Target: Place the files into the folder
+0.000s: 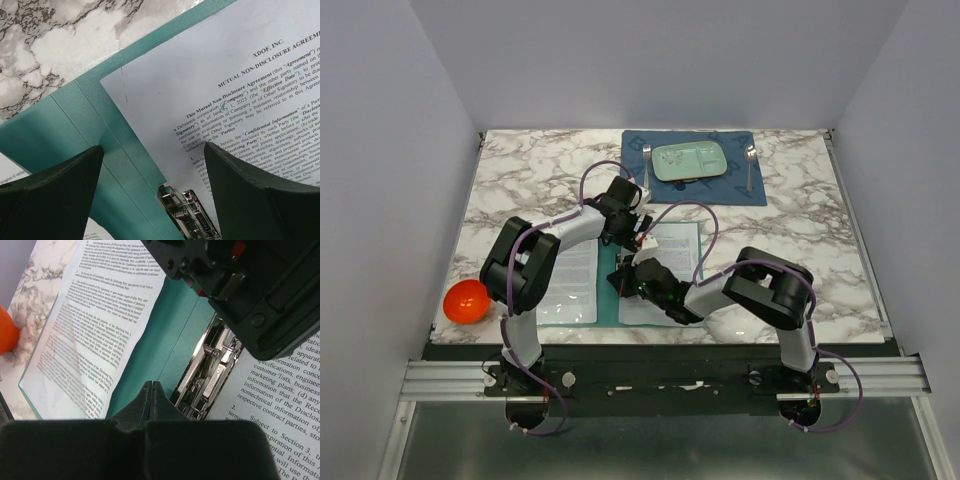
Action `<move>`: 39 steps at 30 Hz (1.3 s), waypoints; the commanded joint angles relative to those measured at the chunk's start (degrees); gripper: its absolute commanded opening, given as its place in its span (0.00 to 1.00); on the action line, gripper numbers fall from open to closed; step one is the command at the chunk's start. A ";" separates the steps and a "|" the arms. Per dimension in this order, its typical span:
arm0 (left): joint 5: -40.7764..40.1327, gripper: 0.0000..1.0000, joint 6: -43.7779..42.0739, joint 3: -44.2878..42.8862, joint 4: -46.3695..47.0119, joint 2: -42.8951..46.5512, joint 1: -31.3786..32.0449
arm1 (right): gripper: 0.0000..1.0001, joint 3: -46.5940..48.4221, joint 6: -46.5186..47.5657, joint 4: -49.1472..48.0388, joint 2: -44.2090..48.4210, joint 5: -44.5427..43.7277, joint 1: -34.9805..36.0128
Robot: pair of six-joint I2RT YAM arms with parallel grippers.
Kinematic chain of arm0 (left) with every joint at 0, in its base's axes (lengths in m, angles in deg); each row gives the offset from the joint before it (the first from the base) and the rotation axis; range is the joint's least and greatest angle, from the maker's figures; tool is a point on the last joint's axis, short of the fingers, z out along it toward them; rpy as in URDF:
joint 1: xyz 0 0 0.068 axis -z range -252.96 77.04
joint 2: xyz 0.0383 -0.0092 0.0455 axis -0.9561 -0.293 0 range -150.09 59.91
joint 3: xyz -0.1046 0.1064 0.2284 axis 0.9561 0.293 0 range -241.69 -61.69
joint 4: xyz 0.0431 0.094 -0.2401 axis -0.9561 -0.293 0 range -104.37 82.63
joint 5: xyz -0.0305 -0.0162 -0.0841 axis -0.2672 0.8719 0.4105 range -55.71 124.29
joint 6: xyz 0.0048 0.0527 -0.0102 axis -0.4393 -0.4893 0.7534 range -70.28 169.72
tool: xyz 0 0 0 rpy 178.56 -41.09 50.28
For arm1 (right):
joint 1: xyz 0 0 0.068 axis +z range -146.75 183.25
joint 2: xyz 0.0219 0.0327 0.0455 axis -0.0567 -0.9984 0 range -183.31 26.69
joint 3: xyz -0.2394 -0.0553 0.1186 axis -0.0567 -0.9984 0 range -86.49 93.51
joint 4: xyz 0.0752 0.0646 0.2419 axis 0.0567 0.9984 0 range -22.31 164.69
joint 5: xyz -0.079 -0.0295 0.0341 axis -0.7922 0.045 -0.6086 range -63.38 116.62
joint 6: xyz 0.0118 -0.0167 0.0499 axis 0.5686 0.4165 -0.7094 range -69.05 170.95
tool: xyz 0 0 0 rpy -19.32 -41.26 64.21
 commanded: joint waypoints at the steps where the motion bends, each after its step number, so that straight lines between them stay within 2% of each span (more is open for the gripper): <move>1: -0.58 0.90 -1.39 3.71 -7.62 -3.35 -0.95 | 0.01 -2.73 -0.28 12.47 -4.90 0.78 -1.40; 21: -0.58 0.89 -1.57 4.32 -7.53 -2.82 -0.95 | 0.01 -3.61 -4.15 10.97 -9.12 4.48 -3.24; 39: 1.00 0.89 -2.01 5.29 -7.71 -1.68 -0.95 | 0.01 -4.75 -13.82 8.95 -15.89 9.40 -6.59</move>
